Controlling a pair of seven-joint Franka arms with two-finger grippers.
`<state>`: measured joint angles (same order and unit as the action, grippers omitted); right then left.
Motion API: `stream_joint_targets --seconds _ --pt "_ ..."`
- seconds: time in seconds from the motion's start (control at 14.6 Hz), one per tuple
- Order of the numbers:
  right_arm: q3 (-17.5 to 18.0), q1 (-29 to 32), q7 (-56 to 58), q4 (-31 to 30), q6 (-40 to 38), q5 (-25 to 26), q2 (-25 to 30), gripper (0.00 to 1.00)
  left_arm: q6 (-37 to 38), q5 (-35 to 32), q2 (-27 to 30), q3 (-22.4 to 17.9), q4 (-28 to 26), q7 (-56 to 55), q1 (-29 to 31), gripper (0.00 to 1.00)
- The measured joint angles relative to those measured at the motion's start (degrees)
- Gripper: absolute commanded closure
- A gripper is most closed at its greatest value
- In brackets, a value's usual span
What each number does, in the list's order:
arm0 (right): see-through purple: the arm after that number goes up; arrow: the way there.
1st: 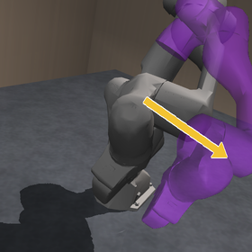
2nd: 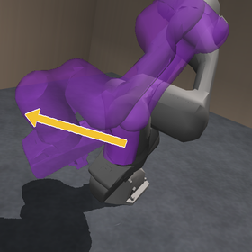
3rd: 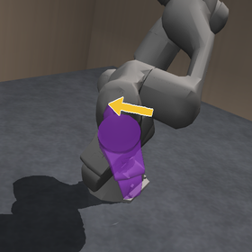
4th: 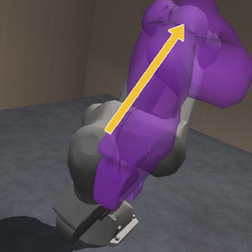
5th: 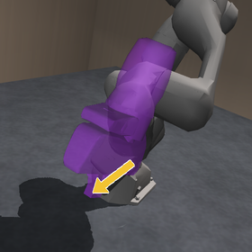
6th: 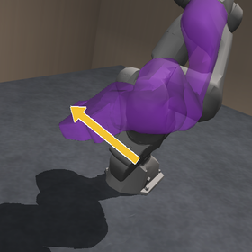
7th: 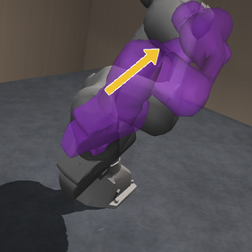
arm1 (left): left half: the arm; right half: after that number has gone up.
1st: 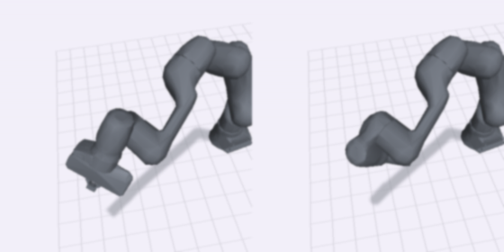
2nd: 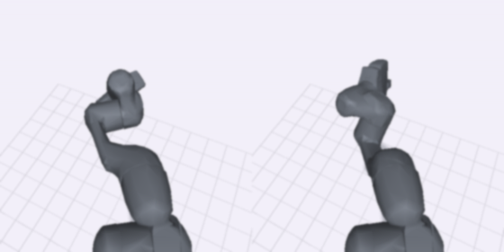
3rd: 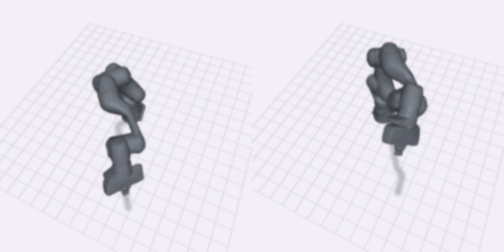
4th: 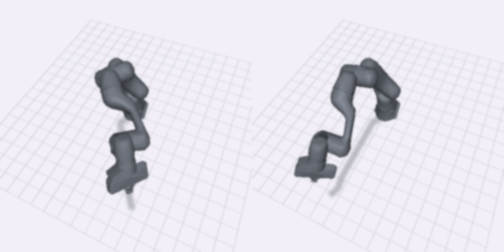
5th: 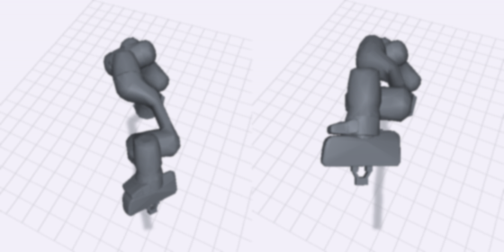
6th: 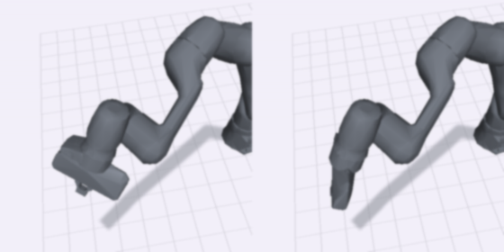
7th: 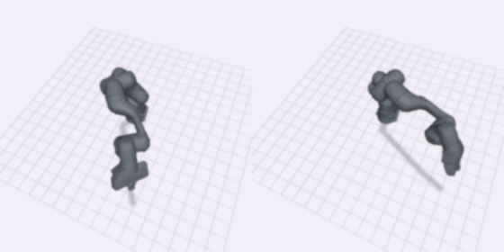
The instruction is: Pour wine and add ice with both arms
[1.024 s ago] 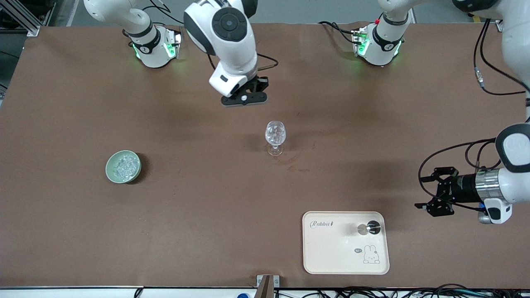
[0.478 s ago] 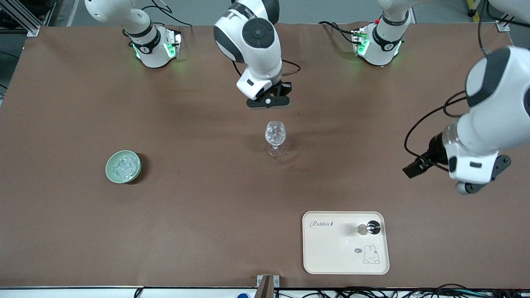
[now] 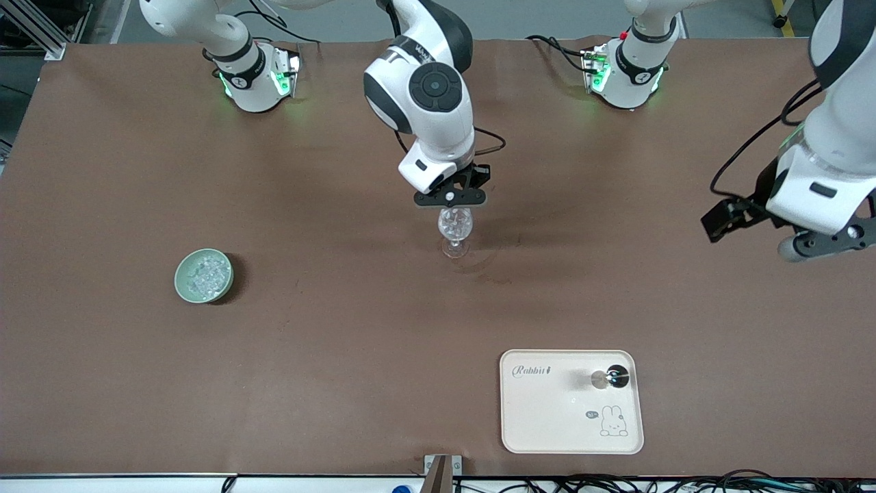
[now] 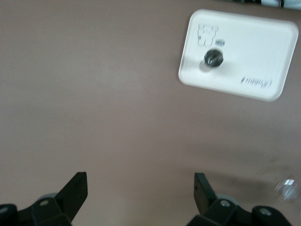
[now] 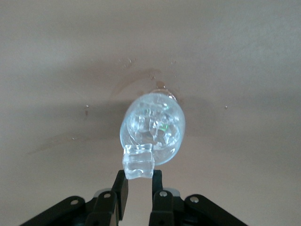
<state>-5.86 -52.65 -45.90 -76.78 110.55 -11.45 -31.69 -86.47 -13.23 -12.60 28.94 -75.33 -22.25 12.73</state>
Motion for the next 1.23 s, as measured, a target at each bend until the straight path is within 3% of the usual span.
stream_joint_targets --seconds 0.14,0.34,0.41,0.55,0.61,0.75,1.02,1.23 --pt "0.0 0.34 0.0 0.56 -0.14 0.0 -0.13 0.97 1.57 5.36 3.13 -9.25 -1.36 5.46 -5.35 0.0" --pt "0.19 0.07 0.0 0.56 -0.41 0.0 -0.79 0.89 2.07 8.98 8.27 -18.74 -6.16 9.86 -11.96 0.0" --pt "0.23 -0.07 0.0 0.57 -0.46 0.0 -1.09 0.81 2.06 9.82 10.03 -21.28 -7.98 10.58 -14.31 0.0" --pt "0.25 -0.18 0.0 0.63 -0.46 0.0 -1.58 0.46 1.39 11.23 13.88 -25.75 -12.17 12.74 -18.52 0.0" --pt "0.25 -0.18 0.0 0.66 -0.46 0.0 -1.69 0.3 1.01 11.38 15.7 -26.96 -14.23 13.69 -19.58 0.0" --pt "0.23 -0.18 0.0 0.75 -0.46 0.0 -1.7 0.21 0.6 11.39 18.4 -27.42 -17.25 14.27 -19.8 0.0" --pt "-0.1 0.04 0.0 1.26 -0.46 0.14 -1.69 0.08 0.09 11.39 21.07 -25.25 -19.82 14.32 -17.34 0.0" --pt "-1.53 1.38 -0.06 2.1 -0.82 3.09 -0.81 0.03 -0.06 11.39 21.37 -24.68 -19.95 14.32 -16.95 0.0"
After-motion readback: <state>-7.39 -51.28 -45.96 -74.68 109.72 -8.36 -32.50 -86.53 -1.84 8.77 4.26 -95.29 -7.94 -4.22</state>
